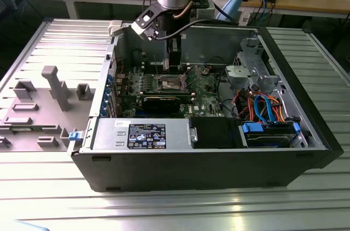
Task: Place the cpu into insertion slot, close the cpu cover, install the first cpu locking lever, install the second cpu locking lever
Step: 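Place the cpu into insertion slot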
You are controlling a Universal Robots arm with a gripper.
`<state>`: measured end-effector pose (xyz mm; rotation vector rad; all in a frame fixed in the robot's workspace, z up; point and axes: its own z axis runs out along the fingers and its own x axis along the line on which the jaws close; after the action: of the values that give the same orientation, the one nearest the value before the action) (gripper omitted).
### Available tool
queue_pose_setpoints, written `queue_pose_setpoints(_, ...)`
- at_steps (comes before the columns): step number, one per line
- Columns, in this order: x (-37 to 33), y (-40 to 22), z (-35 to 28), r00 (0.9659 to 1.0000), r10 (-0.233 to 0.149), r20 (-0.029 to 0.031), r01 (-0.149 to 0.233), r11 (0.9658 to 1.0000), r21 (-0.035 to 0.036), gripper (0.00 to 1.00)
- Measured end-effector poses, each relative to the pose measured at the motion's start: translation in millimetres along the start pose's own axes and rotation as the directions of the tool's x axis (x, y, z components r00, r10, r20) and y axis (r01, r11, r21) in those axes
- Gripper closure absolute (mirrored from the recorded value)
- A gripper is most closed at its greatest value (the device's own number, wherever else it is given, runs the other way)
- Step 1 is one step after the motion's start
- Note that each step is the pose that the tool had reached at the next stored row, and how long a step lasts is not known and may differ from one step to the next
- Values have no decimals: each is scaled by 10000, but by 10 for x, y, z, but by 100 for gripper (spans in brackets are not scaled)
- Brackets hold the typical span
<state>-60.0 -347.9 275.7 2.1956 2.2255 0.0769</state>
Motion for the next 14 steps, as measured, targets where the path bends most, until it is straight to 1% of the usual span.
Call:
queue_pose_setpoints(2, 13, 1, 34, 10000, 10, 0, -10, 10000, 0, 46)
queue_pose_setpoints(7, 13, -3, 119, 10000, 23, 1, -23, 10000, 0, 46)
queue_pose_setpoints(9, 12, -4, 137, 10000, 24, 1, -24, 10000, 0, 46)
queue_pose_setpoints(14, 12, -5, 149, 10000, 24, 1, -24, 10000, -1, 46)
